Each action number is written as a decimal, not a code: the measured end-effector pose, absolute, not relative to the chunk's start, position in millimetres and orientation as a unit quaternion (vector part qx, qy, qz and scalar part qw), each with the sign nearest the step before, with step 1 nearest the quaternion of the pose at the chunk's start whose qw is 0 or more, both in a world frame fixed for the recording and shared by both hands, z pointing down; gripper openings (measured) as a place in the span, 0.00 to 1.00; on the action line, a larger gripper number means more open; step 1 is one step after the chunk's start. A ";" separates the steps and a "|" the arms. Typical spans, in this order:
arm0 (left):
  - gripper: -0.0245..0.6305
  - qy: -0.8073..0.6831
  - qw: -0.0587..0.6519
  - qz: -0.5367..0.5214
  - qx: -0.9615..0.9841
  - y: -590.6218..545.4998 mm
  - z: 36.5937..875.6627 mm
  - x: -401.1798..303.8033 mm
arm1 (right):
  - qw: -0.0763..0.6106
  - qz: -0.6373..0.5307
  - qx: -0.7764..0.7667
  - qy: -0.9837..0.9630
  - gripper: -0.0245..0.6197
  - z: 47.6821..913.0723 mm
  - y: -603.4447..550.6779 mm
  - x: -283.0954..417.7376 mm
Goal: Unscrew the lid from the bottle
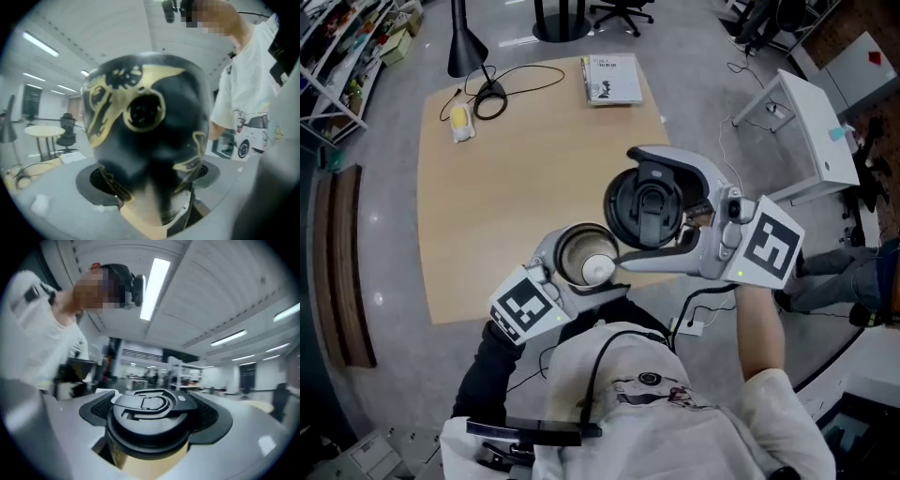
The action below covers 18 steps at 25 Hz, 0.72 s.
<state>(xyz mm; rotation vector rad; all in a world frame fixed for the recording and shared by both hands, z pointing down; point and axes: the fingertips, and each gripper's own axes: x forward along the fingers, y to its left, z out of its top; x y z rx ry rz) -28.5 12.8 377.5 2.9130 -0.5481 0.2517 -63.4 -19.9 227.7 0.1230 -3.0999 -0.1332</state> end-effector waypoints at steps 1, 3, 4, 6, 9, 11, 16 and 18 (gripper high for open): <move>0.67 -0.248 0.093 0.073 0.962 -7.6 378.7 -47.7 | 0.027 -0.060 0.118 -0.991 0.80 237.9 -42.2 -47.9; 0.67 -0.391 0.099 0.059 0.913 -47.0 380.2 -99.4 | 0.037 -0.062 0.258 -0.963 0.80 265.7 -80.4 -14.3; 0.67 -0.461 0.096 0.057 0.881 -64.6 379.9 -128.1 | 0.029 -0.046 0.313 -0.948 0.80 278.6 -96.0 1.0; 0.67 -0.563 0.085 0.059 0.820 -89.2 378.7 -175.3 | -0.002 -0.001 0.392 -0.920 0.80 299.2 -119.3 24.3; 0.67 -0.604 0.073 0.051 0.792 -102.2 370.2 -197.4 | -0.013 0.013 0.440 -0.898 0.80 316.4 -133.3 39.4; 0.67 -0.606 0.067 0.047 0.791 -105.4 362.8 -195.3 | 0.006 -0.016 0.446 -0.895 0.80 316.3 -134.8 41.3; 0.67 -0.603 0.051 0.052 0.795 -111.1 356.7 -179.7 | 0.008 -0.021 0.452 -0.892 0.80 316.9 -142.6 52.0; 0.67 -0.600 0.050 0.050 0.797 -113.2 355.1 -175.7 | 0.011 -0.017 0.454 -0.891 0.80 320.0 -145.0 54.0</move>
